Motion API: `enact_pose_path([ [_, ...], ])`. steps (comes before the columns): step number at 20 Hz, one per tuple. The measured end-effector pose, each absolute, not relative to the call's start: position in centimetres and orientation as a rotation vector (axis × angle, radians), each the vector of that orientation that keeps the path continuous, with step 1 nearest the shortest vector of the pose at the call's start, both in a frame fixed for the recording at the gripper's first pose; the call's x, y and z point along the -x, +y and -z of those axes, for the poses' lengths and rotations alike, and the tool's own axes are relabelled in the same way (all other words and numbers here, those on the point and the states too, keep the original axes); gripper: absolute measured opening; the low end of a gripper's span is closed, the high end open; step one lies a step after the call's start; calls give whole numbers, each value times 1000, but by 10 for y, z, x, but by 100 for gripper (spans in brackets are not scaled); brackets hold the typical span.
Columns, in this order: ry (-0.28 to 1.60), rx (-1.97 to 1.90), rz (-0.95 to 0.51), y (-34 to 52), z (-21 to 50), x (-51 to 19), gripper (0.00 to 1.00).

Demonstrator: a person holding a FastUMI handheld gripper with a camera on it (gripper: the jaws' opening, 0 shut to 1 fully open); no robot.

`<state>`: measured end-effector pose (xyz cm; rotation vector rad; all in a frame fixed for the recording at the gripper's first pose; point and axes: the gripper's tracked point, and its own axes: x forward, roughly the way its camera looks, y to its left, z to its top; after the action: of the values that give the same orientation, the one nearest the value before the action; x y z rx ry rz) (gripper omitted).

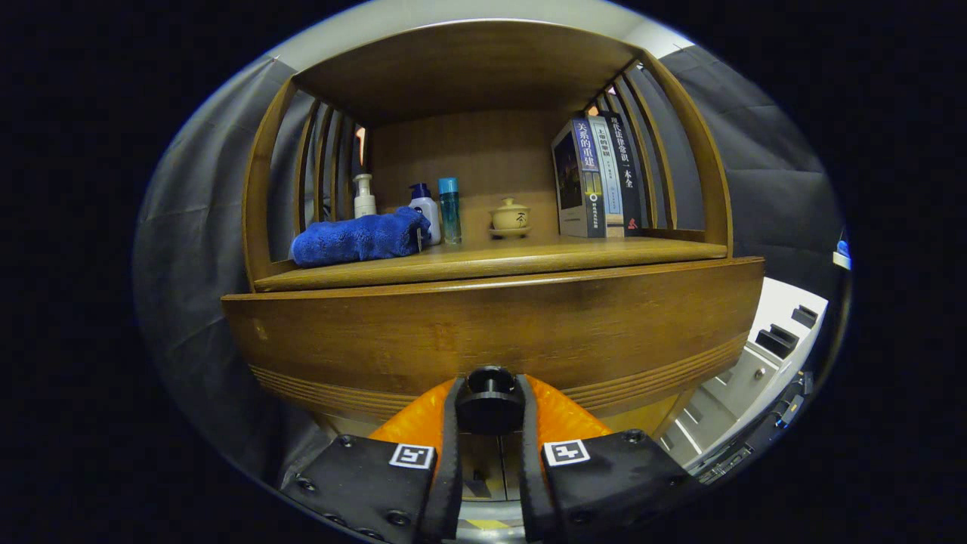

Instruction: Pull open the drawer, take out the items inside it, and place them on the countertop above the cabinet.

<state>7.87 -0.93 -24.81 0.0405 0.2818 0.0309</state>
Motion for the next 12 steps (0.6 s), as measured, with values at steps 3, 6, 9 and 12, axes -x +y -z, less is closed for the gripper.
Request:
enact_pose_path([
  [3,292,-24,-38,-11,247,-64,39],
  [6,313,-30,-39,-9,246,-49,39],
  [9,332,-23,-46,-9,246,-28,39],
  [12,354,-26,-57,-8,245,-9,39],
])
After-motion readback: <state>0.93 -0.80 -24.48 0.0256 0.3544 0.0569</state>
